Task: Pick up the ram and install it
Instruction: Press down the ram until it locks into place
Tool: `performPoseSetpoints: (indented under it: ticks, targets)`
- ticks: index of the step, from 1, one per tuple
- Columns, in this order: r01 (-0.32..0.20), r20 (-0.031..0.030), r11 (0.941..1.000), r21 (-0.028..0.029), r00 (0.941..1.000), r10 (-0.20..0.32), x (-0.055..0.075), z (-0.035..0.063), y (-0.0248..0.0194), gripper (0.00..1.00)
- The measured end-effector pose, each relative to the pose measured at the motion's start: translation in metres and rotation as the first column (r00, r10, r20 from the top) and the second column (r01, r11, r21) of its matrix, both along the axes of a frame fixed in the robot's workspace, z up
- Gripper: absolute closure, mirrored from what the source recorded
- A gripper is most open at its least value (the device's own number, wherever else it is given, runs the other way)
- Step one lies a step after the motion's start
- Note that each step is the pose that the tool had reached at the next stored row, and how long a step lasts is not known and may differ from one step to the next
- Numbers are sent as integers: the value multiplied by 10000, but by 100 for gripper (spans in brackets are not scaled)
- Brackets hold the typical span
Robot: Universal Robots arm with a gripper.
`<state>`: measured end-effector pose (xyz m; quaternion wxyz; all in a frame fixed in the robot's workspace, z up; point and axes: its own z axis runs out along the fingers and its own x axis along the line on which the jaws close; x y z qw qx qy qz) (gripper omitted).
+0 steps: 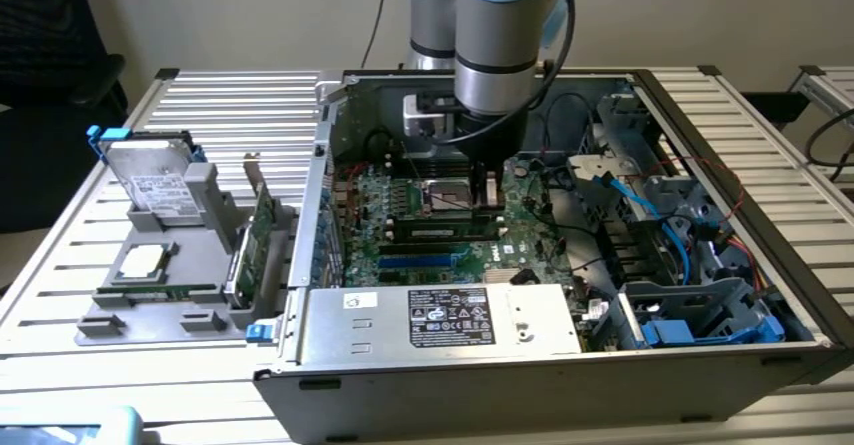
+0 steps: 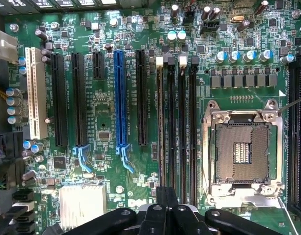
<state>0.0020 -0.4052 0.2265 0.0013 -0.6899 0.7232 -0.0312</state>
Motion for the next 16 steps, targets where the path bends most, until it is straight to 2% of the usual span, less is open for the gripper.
performPoseSetpoints:
  ticks: [4,5,7,16]
  targets:
    - [0,-3,10000,-2,10000,0,0,2,0,89]
    - [2,2,10000,13,10000,-2,-1,40,1,89]
    - [1,-2,10000,0,10000,-1,-13,121,-1,89]
    - [16,-3,10000,-2,10000,-16,-238,151,-1,89]
